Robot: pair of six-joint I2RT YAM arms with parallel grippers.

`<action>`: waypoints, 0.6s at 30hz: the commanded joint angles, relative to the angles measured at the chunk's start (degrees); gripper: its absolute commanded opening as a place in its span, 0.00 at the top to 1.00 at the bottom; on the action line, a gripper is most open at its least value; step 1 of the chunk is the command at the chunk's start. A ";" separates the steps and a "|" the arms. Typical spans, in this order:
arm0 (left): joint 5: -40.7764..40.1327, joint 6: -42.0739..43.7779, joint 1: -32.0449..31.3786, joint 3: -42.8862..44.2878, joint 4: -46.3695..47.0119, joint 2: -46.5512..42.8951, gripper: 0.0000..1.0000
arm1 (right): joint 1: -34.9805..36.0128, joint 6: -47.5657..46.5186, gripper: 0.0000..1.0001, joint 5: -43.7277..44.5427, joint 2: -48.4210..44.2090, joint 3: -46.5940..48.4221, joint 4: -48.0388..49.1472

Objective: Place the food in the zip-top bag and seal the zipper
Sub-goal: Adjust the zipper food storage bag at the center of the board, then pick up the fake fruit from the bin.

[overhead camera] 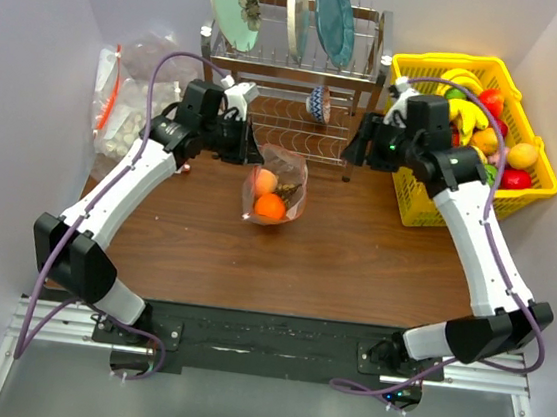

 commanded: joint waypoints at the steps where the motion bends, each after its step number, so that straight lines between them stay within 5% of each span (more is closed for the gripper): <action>1: -3.76 2.68 0.48 2.09 0.76 -1.64 1.00 | -10.72 -0.30 0.41 1.28 -3.16 2.29 -2.50; 10: 0.35 2.95 0.49 -3.61 6.64 -2.16 1.00 | -22.51 0.32 0.43 14.20 -0.88 5.37 -3.40; 18: 1.33 2.77 0.48 -5.90 9.54 -3.74 1.00 | -23.94 0.50 0.43 24.47 0.18 2.74 2.06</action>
